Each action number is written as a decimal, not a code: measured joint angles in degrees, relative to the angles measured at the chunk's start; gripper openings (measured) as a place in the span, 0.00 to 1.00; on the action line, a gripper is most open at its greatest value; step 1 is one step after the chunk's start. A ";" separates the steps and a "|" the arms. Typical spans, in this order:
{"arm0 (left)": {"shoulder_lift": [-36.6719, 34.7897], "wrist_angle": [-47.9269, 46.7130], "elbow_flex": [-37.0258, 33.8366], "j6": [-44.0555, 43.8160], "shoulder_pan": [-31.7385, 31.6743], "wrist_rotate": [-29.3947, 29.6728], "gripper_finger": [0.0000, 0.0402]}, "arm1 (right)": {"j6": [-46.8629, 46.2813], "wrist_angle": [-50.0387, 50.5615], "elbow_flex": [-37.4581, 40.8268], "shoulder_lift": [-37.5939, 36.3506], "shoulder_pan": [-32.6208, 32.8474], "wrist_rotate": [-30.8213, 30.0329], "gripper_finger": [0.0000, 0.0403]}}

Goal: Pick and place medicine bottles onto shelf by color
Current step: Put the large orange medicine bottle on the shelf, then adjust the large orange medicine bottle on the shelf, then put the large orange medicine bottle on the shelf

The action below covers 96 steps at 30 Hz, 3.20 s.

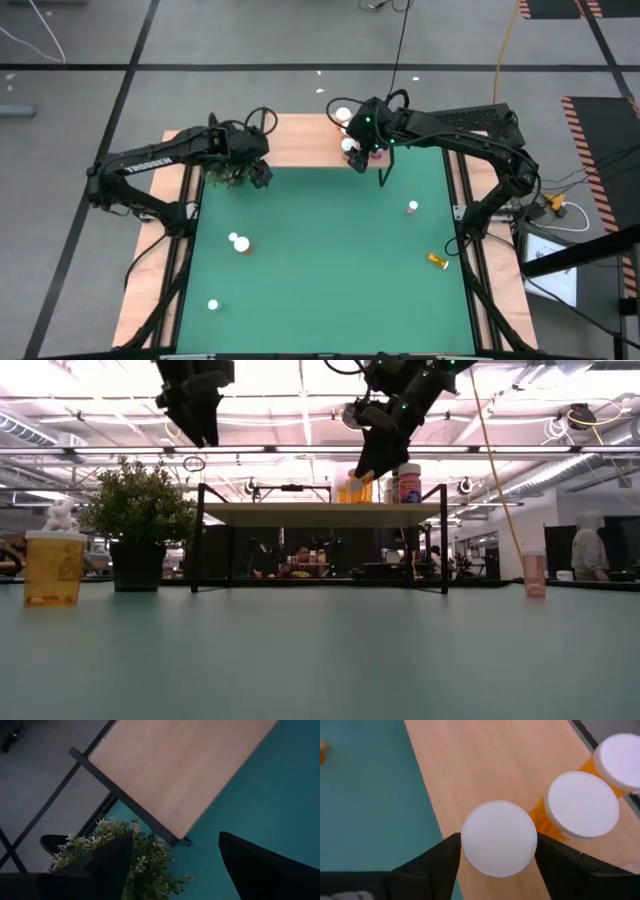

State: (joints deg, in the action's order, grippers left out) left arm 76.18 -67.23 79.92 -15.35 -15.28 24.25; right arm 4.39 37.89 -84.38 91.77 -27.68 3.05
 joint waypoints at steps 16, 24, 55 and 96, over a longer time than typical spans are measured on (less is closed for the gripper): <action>0.00 -0.04 0.00 -0.01 -1.39 -0.35 0.74 | -2.87 -4.30 -4.57 -5.79 -0.94 -1.00 0.59; 0.00 0.87 0.00 2.92 -3.83 -0.33 0.74 | 7.72 -1.21 -18.11 0.63 -4.20 0.58 0.05; 0.00 4.47 0.00 0.20 -4.78 -0.27 0.74 | 14.11 -3.60 -4.33 2.89 -6.36 4.56 0.00; -0.17 8.17 -25.86 -14.74 26.48 -19.92 0.74 | -7.95 -23.53 -4.35 4.76 22.57 -3.50 0.00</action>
State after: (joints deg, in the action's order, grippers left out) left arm 76.01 -59.06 54.06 -30.09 11.21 4.34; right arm -3.57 14.36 -88.73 96.53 -5.11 -0.45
